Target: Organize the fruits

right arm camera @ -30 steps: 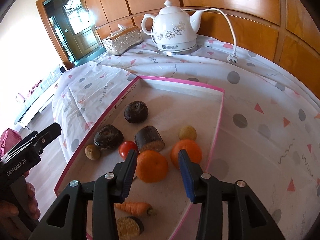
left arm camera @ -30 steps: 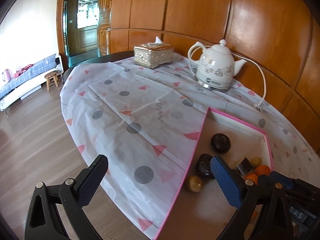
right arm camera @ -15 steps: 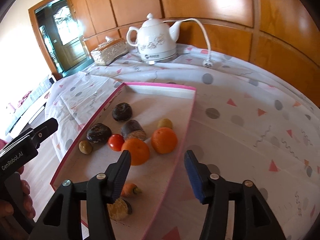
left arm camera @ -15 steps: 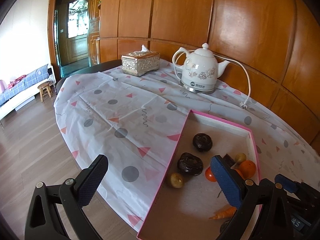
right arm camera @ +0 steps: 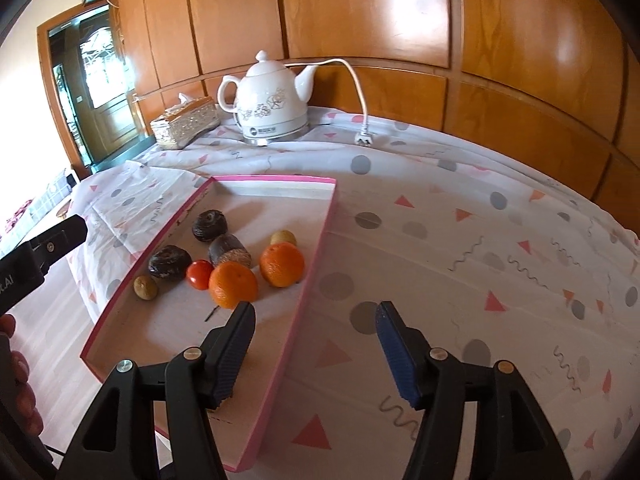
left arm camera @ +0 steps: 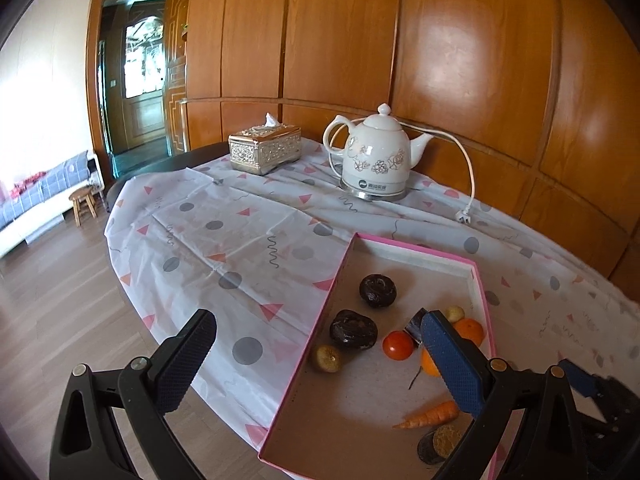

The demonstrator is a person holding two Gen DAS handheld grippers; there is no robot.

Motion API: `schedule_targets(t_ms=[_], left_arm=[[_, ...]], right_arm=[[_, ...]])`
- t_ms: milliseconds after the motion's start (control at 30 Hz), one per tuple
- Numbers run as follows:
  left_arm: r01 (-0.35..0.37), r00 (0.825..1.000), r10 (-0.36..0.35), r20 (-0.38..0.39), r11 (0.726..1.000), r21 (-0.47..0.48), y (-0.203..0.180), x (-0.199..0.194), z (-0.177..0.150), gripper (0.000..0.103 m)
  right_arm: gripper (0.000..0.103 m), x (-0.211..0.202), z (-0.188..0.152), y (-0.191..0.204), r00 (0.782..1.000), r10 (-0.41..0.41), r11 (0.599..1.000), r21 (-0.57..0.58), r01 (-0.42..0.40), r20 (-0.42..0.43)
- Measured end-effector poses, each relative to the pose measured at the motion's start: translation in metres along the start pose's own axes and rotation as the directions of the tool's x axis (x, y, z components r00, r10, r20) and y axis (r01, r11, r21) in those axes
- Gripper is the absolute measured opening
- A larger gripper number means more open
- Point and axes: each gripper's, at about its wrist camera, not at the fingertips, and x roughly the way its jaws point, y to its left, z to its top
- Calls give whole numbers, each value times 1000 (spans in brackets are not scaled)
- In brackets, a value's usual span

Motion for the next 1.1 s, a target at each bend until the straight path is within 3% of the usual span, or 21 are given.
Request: schedule_targets(t_ms=[333,1100], left_arm=[[-46,999,46,-1,999,14,-6,0,-3,103],[-15,1000,15,26,1000,9,-8,-3,-4,103]], right_arm=[[64,-8,-4,-7,998,-51,999,8,51,27],[63,-14,-4,-10,995,-88,996,18,87,53]])
